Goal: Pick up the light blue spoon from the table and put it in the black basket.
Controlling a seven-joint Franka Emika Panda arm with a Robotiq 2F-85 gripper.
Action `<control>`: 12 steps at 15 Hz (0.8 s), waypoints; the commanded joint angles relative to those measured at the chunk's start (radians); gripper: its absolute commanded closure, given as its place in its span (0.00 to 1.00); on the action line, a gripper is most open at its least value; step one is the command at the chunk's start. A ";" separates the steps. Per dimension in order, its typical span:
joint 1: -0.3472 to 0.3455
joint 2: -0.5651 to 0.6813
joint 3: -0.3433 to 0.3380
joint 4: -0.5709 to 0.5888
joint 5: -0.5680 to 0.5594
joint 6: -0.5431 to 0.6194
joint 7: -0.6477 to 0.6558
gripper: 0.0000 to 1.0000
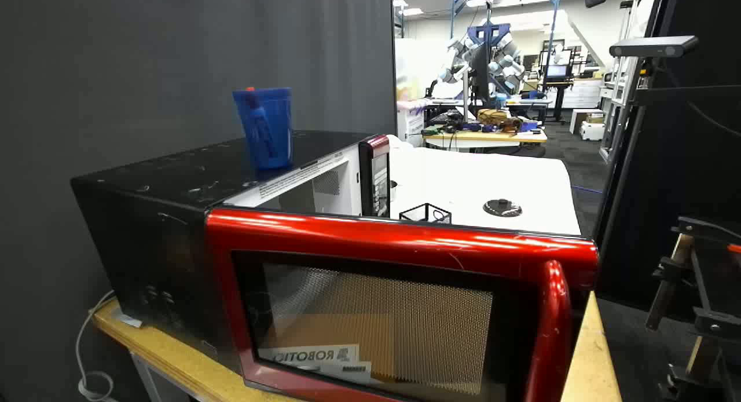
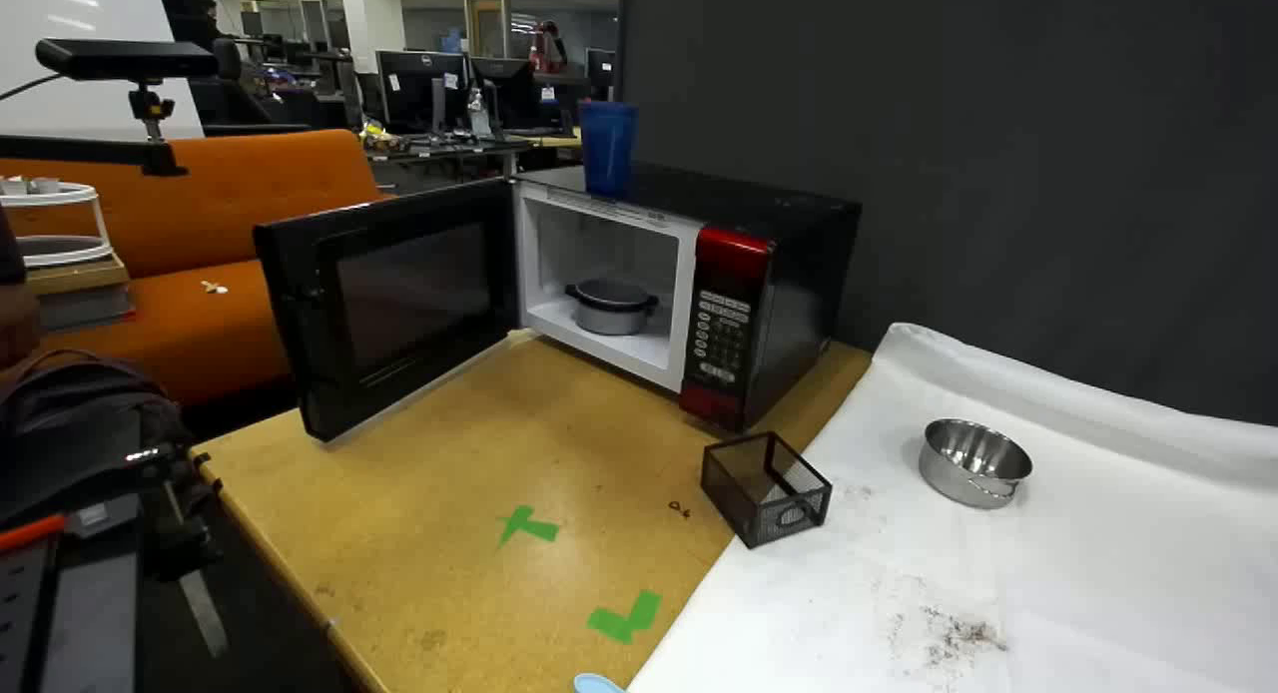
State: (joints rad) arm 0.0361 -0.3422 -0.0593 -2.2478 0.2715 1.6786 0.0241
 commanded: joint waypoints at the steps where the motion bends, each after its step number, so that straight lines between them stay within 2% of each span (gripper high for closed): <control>1: -0.017 0.001 0.015 0.002 0.004 -0.003 -0.004 0.00; 8: -0.017 0.001 0.015 0.002 0.004 -0.003 -0.004 0.00; 12: -0.054 0.082 0.006 -0.020 -0.011 0.123 0.069 0.00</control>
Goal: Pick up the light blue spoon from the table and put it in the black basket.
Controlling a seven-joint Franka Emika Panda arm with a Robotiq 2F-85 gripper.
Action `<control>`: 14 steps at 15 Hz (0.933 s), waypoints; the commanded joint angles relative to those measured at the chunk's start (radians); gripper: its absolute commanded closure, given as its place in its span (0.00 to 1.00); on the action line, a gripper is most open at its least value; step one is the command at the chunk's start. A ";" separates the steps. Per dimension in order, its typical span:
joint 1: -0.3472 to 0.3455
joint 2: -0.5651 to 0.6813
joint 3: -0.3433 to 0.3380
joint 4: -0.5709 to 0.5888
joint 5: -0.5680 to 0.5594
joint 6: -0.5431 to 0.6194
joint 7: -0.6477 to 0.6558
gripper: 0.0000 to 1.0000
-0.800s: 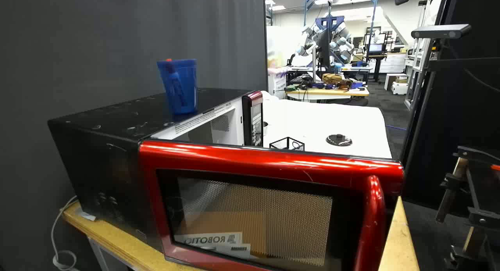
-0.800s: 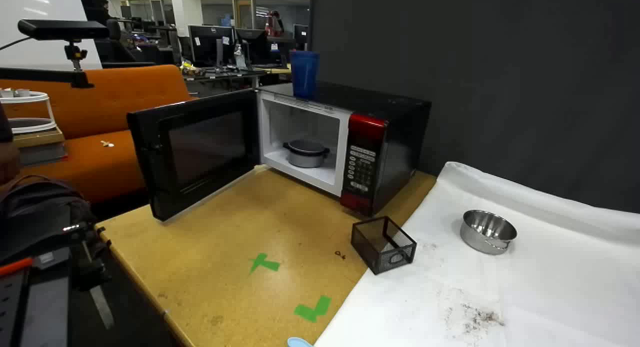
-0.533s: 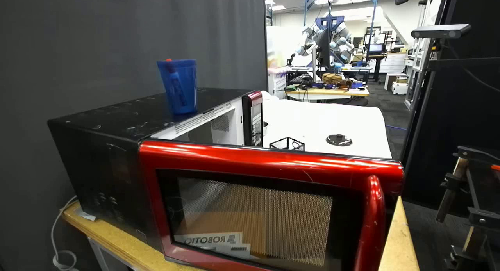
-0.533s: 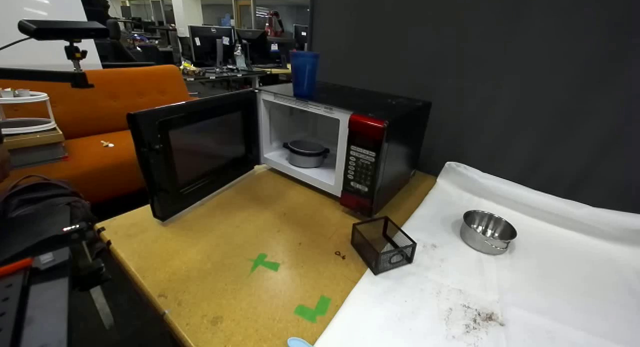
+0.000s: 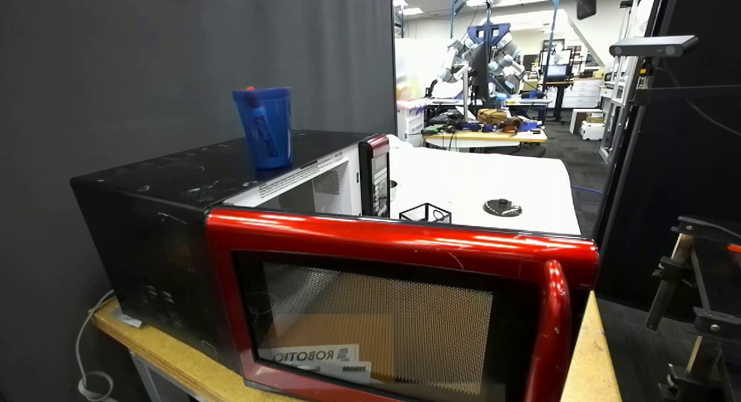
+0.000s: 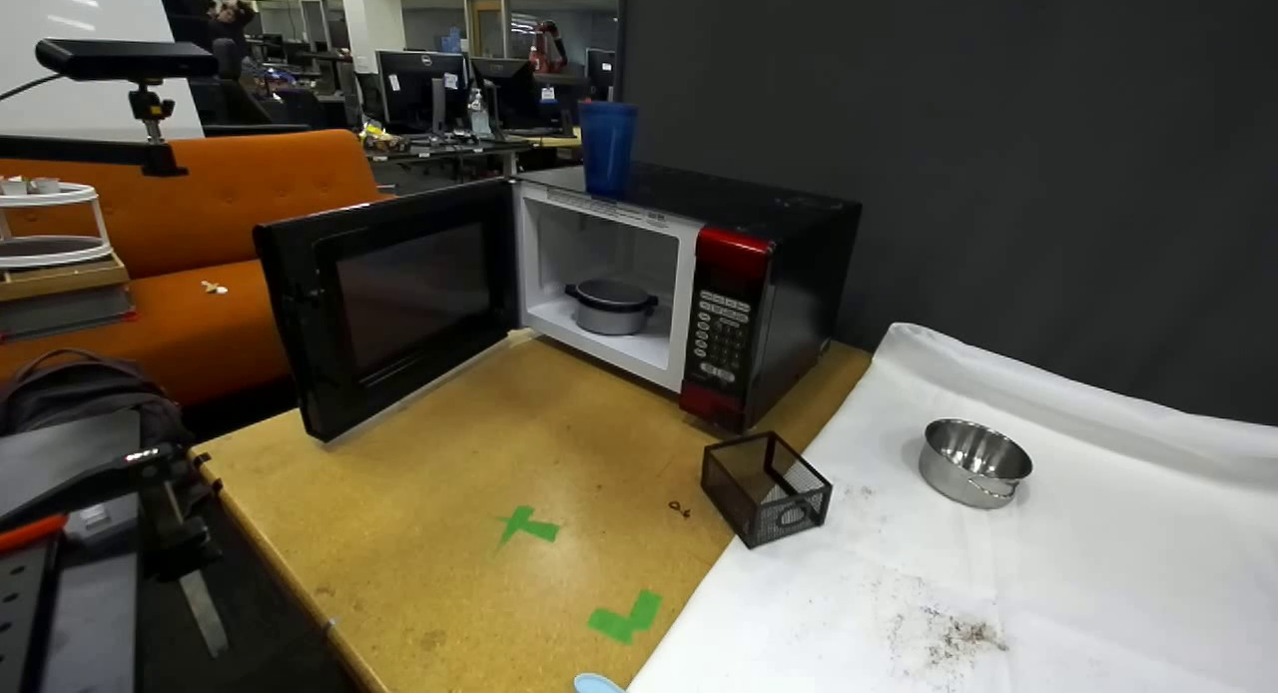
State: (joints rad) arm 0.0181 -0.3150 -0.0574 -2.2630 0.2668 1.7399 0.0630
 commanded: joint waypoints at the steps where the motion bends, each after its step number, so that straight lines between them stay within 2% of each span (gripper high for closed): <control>1: -0.047 0.077 -0.004 -0.014 -0.007 0.096 0.031 0.00; 4: -0.083 0.132 -0.026 -0.050 -0.034 0.244 0.015 0.00; 8: -0.122 0.213 -0.055 -0.116 -0.072 0.552 0.037 0.00; 11: -0.154 0.309 -0.083 -0.147 -0.110 0.753 0.100 0.00; 14: -0.175 0.432 -0.120 -0.132 -0.157 0.854 0.191 0.00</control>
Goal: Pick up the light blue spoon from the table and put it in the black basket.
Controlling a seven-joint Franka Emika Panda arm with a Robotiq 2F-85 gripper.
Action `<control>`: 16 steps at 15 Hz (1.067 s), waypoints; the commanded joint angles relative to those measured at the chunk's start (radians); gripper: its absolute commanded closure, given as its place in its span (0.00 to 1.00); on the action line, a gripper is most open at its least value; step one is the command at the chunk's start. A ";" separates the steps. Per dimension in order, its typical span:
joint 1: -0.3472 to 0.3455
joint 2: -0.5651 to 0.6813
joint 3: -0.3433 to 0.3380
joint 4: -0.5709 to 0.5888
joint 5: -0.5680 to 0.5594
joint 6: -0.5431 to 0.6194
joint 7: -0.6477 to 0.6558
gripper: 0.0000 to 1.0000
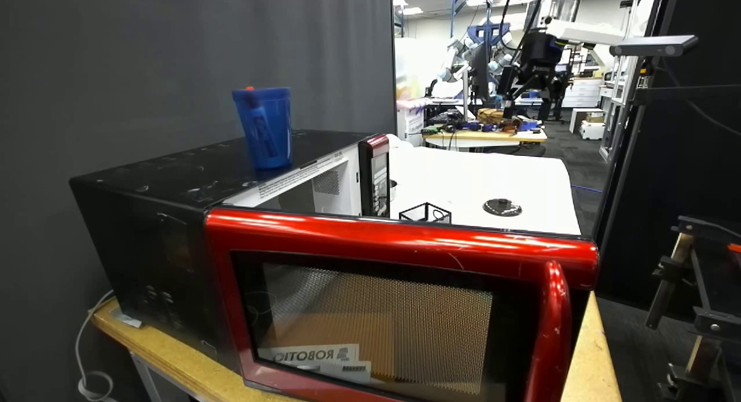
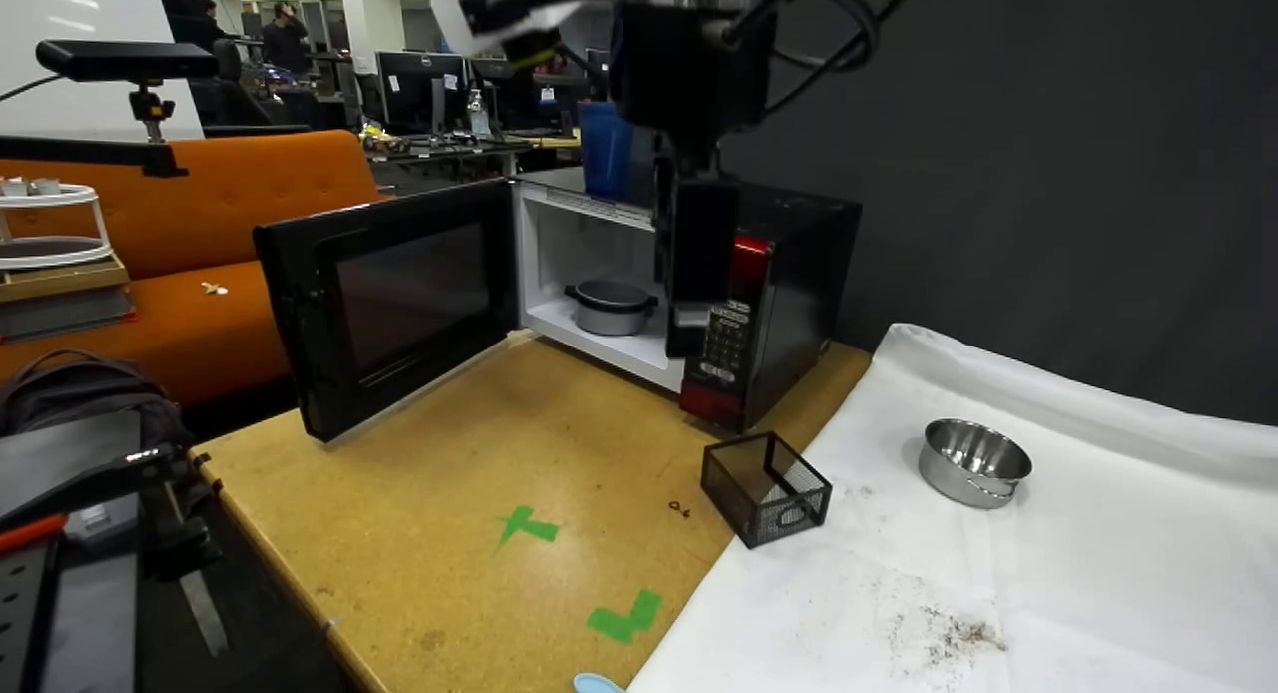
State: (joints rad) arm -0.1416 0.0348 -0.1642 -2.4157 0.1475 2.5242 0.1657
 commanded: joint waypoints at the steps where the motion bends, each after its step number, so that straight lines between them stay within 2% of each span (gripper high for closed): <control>1: -0.017 0.122 -0.023 0.029 -0.031 0.088 0.105 0.00; 9: -0.066 0.345 0.020 0.125 0.268 0.123 0.072 0.00; 16: -0.128 0.424 0.052 0.088 0.347 0.152 -0.027 0.00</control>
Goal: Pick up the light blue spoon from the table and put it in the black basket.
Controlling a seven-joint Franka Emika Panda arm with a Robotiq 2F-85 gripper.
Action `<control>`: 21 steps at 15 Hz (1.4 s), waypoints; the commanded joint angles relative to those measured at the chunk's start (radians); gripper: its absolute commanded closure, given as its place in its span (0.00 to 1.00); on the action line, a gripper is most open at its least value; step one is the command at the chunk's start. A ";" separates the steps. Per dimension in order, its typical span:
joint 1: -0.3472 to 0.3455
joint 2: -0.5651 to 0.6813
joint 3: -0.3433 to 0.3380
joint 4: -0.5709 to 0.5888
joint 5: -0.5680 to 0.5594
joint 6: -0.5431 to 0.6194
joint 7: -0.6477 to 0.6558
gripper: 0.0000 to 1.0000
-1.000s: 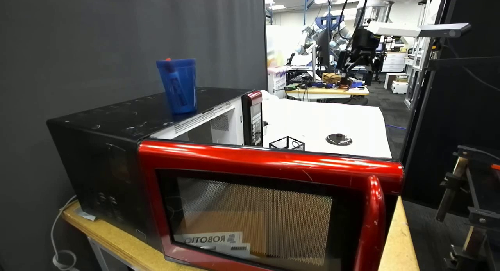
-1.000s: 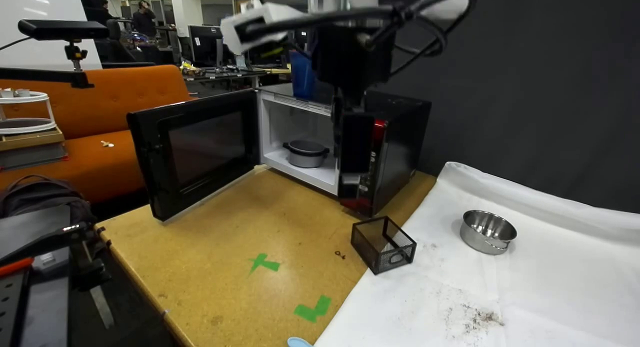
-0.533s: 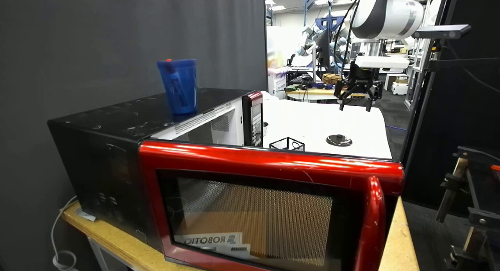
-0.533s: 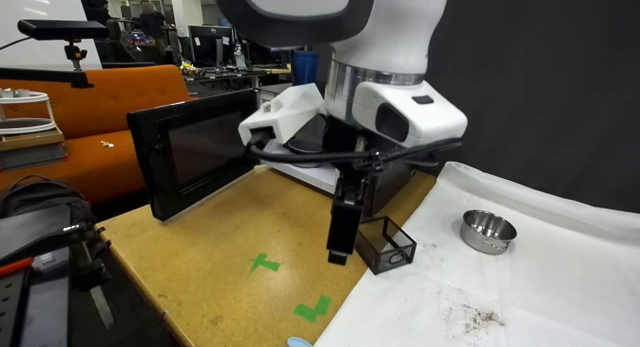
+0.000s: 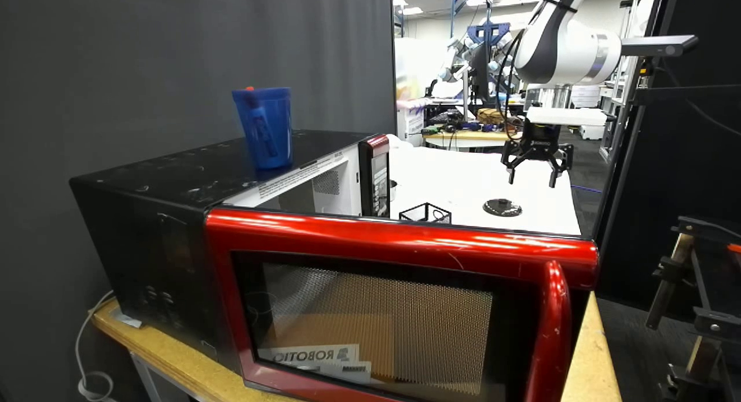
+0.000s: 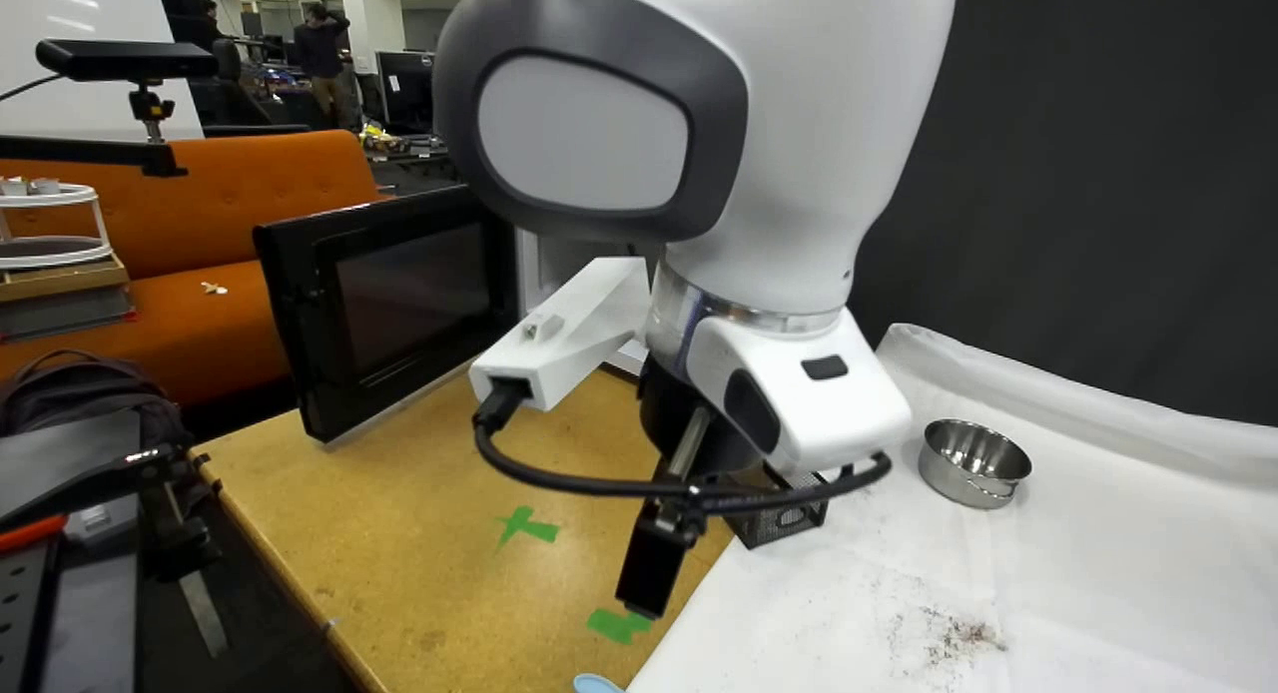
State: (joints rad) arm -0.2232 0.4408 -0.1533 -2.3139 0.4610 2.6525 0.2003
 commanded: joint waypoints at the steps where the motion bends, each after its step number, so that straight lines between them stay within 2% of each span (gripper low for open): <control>1: -0.058 0.019 0.051 -0.018 0.031 -0.007 -0.088 0.00; 2: -0.028 0.022 0.021 -0.011 -0.003 0.000 -0.029 0.00; 9: -0.038 0.032 0.035 -0.014 -0.001 -0.001 -0.049 0.00; 11: -0.023 0.063 0.052 0.004 0.033 0.042 -0.003 0.00; 15: -0.027 0.154 0.161 0.052 0.187 0.242 0.060 0.00; 17: -0.008 0.220 0.189 0.088 0.236 0.347 0.104 0.00; 19: 0.041 0.281 0.160 0.119 0.234 0.425 0.171 0.00; 21: 0.113 0.325 0.082 0.142 0.202 0.446 0.244 0.00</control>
State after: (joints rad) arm -0.1920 0.7106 0.0137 -2.2148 0.6712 3.0595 0.3645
